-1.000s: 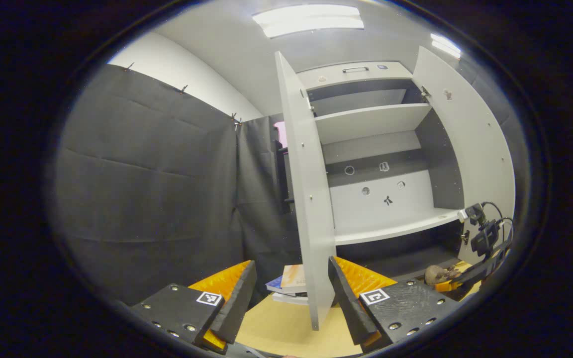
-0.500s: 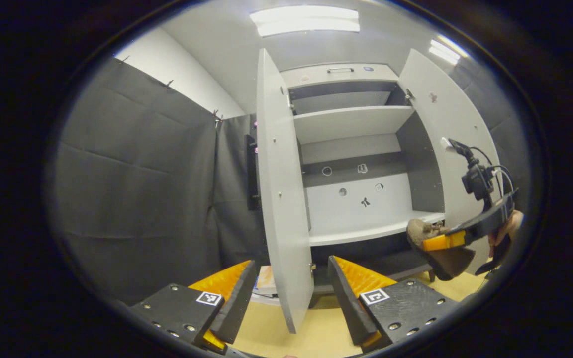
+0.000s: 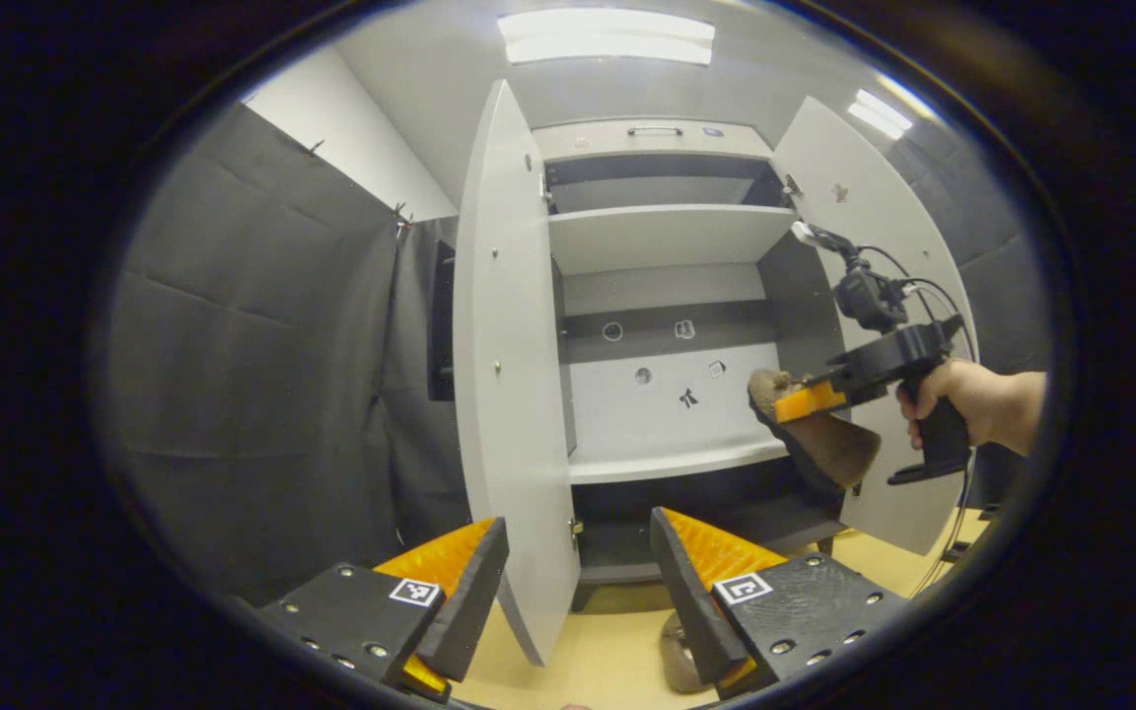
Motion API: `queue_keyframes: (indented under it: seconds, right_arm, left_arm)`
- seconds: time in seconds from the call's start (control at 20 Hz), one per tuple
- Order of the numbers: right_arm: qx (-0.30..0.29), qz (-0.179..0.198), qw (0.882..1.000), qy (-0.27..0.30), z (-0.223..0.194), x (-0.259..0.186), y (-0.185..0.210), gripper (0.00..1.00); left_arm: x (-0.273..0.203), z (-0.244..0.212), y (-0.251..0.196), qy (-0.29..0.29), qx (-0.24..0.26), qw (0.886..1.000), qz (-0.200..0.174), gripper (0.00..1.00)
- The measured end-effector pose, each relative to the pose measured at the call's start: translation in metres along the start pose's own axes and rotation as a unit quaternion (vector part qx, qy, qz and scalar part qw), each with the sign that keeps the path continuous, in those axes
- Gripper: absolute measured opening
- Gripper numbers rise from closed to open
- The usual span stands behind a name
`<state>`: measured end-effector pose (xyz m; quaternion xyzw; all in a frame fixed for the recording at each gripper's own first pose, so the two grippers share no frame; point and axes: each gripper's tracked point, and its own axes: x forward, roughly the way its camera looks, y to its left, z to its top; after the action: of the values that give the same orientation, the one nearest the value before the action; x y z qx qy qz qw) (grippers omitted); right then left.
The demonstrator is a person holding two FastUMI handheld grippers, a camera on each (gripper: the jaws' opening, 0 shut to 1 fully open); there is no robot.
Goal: Grab one shoe with the right hand and put it into the shoe cabinet, grab the other shoe with the left hand and put it into the shoe cabinet; then close the right door with the right hand and the left door with the left hand.
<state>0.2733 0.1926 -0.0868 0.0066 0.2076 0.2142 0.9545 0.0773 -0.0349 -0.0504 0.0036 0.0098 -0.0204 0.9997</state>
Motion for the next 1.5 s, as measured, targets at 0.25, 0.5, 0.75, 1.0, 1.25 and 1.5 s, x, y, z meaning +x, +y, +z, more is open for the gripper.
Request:
queue_keyframes:
  seconds: [0.25, 0.5, 0.75, 1.0, 1.25, 1.5]
  right_arm:
    - [0.01, -0.02, 1.0, -0.012, 0.04, 0.045, -0.017, 0.01]
    - [0.006, -0.047, 0.999, 0.01, 0.053, 0.1, -0.037, 0.02]
    - [0.03, -0.068, 0.995, 0.061, 0.046, 0.148, -0.057, 0.02]
    - [0.084, -0.056, 0.986, 0.134, 0.028, 0.164, -0.054, 0.05]
    - [0.084, -0.031, 0.98, 0.179, 0.018, 0.158, -0.043, 0.3]
    - [0.072, -0.011, 0.987, 0.146, 0.04, 0.119, -0.031, 0.97]
  left_arm:
    - [0.012, -0.005, -0.011, -0.002, -0.011, 0.999, -0.03, 0.92]
    - [0.023, -0.015, -0.015, 0.01, -0.018, 0.999, -0.05, 0.92]
    - [0.029, -0.022, -0.016, 0.017, -0.02, 0.998, -0.058, 0.92]
    - [0.033, -0.022, -0.012, 0.018, -0.022, 0.998, -0.055, 0.84]
    - [0.035, -0.019, -0.014, 0.013, -0.025, 0.998, -0.058, 0.84]
    - [0.037, -0.027, -0.025, 0.025, -0.036, 0.997, -0.071, 0.92]
